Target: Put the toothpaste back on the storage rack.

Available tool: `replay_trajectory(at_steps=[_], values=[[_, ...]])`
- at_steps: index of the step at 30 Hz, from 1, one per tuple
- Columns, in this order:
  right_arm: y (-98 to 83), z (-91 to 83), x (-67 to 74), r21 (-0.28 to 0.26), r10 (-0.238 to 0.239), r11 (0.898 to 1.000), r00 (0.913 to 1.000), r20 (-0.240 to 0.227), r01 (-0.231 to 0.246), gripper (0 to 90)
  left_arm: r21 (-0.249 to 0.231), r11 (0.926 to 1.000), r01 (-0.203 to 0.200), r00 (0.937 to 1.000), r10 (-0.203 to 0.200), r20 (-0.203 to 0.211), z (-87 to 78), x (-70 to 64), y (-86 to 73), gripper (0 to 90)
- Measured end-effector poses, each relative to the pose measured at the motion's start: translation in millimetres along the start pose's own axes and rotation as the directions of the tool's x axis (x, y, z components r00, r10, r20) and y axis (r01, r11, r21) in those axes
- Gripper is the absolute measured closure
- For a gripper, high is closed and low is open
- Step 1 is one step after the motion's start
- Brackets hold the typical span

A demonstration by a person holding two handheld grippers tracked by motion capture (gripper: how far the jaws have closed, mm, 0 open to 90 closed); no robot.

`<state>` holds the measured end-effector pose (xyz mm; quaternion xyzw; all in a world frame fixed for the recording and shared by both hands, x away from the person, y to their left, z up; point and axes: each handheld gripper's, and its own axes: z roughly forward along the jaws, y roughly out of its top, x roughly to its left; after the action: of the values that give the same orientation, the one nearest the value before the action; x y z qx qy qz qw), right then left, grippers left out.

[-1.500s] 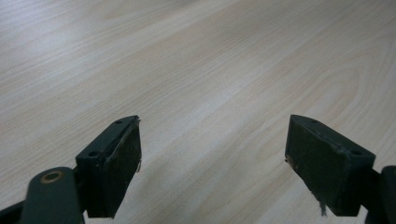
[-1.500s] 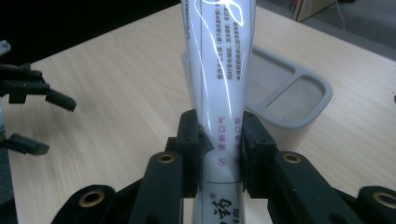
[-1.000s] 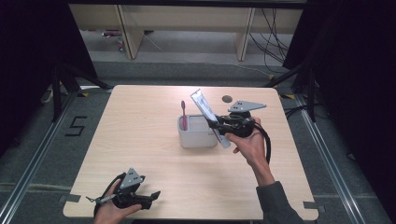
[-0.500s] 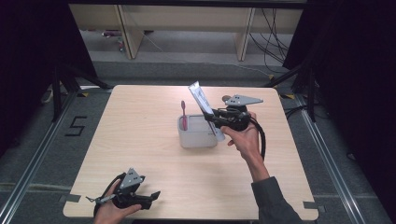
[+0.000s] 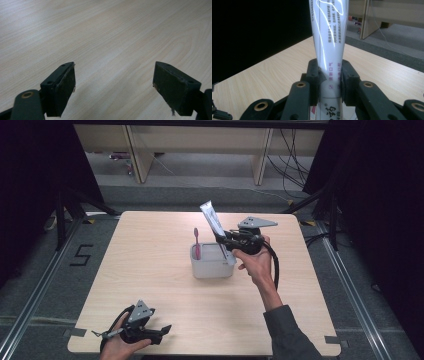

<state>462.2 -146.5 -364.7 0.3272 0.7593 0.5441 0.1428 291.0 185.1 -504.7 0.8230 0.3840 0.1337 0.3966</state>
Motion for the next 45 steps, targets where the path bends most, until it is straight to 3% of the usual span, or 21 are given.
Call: replay_trajectory(at_steps=[8, 10, 12, 14, 16, 21, 22, 26, 30, 32, 34, 37, 41, 44, 45], values=[[1.1, 6.8, -6.4, -0.028, 0.005, 1.0, 0.9997, 0.024, -0.004, 72.9, 0.007, 1.0, -0.006, 0.9999, 0.006, -0.009, 0.1, 0.8, 0.0, 17.8], [2.2, 8.4, -7.5, -0.031, 0.007, 1.0, 1.0, 0.007, -0.007, 72.9, 0.008, 0.9999, -0.007, 0.9999, 0.007, -0.01, 0.2, 0.8, -0.1, 17.8], [2.7, 9.3, -9.1, -0.041, -0.005, 0.999, 0.9994, 0.034, 0.007, 72.9, 0.008, 0.9999, -0.007, 0.9999, 0.007, -0.009, 0.3, 0.7, 0.0, 17.8], [2.5, 11.0, -9.2, -0.035, 0.034, 0.999, 0.9993, 0.012, -0.034, 72.9, 0.006, 1.0, -0.004, 1.0, 0.004, -0.007, 0.1, 0.5, -0.1, 17.8], [1.1, 14.3, -12.2, -0.034, 0.043, 0.999, 0.9989, 0.02, -0.042, 72.8, 0.01, 0.9999, -0.01, 0.9999, 0.01, -0.006, -0.3, 1.0, 0.0, 17.8], [-0.2, 18.5, -18.6, -0.045, 0.034, 0.998, 0.9989, 0.033, -0.033, 72.8, 0.007, 1.0, -0.001, 1.0, 0.001, 0.002, -0.1, 0.3, -0.2, 17.8], [0.1, 19.4, -18.3, -0.043, 0.057, 0.998, 0.9982, 0.02, -0.056, 72.9, 0.008, 1.0, -0.004, 1.0, 0.004, -0.008, 0.2, 0.8, -0.2, 17.8], [2.1, 21.7, -19.2, -0.052, 0.051, 0.997, 0.9978, 0.042, -0.049, 72.9, 0.01, 1.0, 0.0, 1.0, 0.0, 0.001, -0.2, 0.3, -0.1, 17.8], [4.8, 25.5, -19.3, -0.054, 0.051, 0.997, 0.9981, 0.035, -0.049, 72.9, 0.008, 1.0, -0.005, 1.0, 0.005, -0.008, 0.2, 0.9, -0.2, 17.8], [5.6, 26.9, -16.5, -0.051, 0.074, 0.996, 0.9968, 0.031, -0.072, 72.8, 0.013, 0.9999, -0.007, 0.9999, 0.007, -0.007, 0.2, 0.9, -0.1, 17.9], [6.4, 30.4, -16.8, -0.067, 0.051, 0.997, 0.9982, 0.03, -0.049, 72.8, 0.012, 0.9999, -0.005, 1.0, 0.005, -0.003, 0.2, 0.4, 0.1, 17.8], [6.9, 34.6, -14.6, -0.067, 0.067, 0.996, 0.9975, 0.023, -0.065, 72.8, 0.009, 1.0, -0.003, 1.0, 0.003, 0.008, -0.2, -0.2, 0.0, 17.8], [6.9, 40.3, -13.6, -0.068, 0.054, 0.996, 0.9984, 0.014, -0.053, 72.8, 0.017, 0.9998, -0.008, 0.9999, 0.008, 0.009, -0.5, -0.4, 0.2, 17.8], [5.4, 44.7, -14.8, -0.063, 0.042, 0.997, 0.9984, 0.038, -0.04, 72.8, 0.012, 0.9999, -0.009, 0.9999, 0.009, 0.006, -0.3, -1.3, 0.2, 17.9], [4.9, 46.4, -14.8, -0.056, 0.063, 0.996, 0.9977, 0.024, -0.062, 72.8, 0.018, 0.9997, -0.013, 0.9999, 0.013, 0.002, -0.6, -1.1, 0.2, 17.8]])
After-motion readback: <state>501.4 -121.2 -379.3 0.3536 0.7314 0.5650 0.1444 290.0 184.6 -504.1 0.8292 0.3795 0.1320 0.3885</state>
